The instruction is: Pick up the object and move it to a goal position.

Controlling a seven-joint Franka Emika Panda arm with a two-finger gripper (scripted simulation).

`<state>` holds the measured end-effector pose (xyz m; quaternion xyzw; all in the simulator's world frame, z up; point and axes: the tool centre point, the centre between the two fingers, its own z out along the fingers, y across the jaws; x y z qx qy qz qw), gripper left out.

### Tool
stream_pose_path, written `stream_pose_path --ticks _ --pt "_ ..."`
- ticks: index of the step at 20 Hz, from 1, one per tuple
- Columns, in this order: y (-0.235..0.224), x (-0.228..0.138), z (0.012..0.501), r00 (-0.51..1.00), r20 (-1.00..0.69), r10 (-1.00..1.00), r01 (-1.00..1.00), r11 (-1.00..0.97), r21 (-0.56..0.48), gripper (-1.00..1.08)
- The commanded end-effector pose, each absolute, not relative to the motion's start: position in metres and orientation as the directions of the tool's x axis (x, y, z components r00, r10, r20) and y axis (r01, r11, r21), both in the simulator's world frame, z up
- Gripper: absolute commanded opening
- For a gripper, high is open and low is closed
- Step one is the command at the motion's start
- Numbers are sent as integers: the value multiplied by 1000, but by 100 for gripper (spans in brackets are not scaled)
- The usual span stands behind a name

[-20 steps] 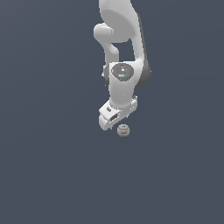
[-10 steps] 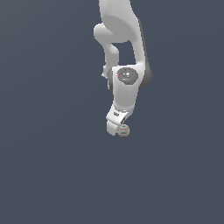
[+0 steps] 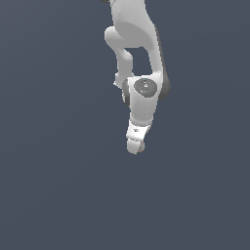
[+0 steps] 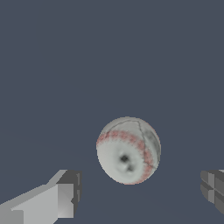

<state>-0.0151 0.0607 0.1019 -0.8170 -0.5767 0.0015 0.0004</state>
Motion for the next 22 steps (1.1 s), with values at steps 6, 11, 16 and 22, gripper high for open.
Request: stream_pose_path --ticks 6,11,16,22 --pt "65 -16 98 252 0 968 968 -252 0 100" --pt "65 -16 98 250 0 968 968 -250 0 100" --pt "65 -16 84 248 0 969 969 -248 0 100" --pt "65 -17 55 245 0 969 969 -245 0 100"
